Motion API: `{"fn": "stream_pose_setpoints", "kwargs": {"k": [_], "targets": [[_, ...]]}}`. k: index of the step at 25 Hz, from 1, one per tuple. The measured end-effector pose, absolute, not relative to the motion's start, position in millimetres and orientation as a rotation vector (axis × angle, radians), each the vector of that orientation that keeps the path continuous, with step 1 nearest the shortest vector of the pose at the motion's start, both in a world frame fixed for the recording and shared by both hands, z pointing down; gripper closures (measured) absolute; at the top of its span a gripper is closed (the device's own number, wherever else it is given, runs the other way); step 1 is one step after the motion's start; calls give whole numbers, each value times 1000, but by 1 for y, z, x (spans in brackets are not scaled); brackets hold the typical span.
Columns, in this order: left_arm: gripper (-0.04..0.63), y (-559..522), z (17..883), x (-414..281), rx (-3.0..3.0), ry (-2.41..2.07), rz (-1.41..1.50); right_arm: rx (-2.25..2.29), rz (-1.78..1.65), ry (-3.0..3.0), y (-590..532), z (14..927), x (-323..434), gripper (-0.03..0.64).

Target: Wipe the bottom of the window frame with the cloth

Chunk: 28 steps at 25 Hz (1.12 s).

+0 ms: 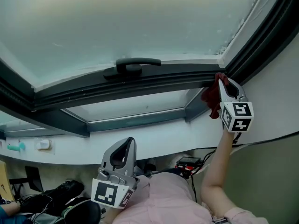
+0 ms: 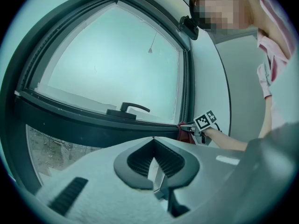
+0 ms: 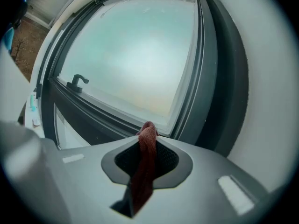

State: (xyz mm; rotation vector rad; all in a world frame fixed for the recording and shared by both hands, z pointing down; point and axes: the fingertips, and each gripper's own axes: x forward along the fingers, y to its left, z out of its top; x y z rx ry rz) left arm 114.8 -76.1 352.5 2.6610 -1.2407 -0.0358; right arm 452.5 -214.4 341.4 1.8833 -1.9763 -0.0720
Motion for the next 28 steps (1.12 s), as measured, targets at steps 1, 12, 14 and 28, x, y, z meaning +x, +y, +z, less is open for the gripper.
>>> {"fn": "stream_pose_setpoints", "kwargs": {"k": [1, 12, 14, 28], "targets": [[595, -76, 353, 115, 2660, -1240, -35, 1893, -76, -1958, -214, 341, 456, 563], [595, -70, 352, 104, 2656, -1237, -59, 1959, -165, -1728, -213, 341, 479, 567], [595, -66, 351, 98, 2656, -1241, -68, 1958, -181, -1675, -212, 341, 480, 566], [595, -64, 330, 8, 2657, -1326, -89, 1788, -234, -2399, -177, 305, 225, 561]]}}
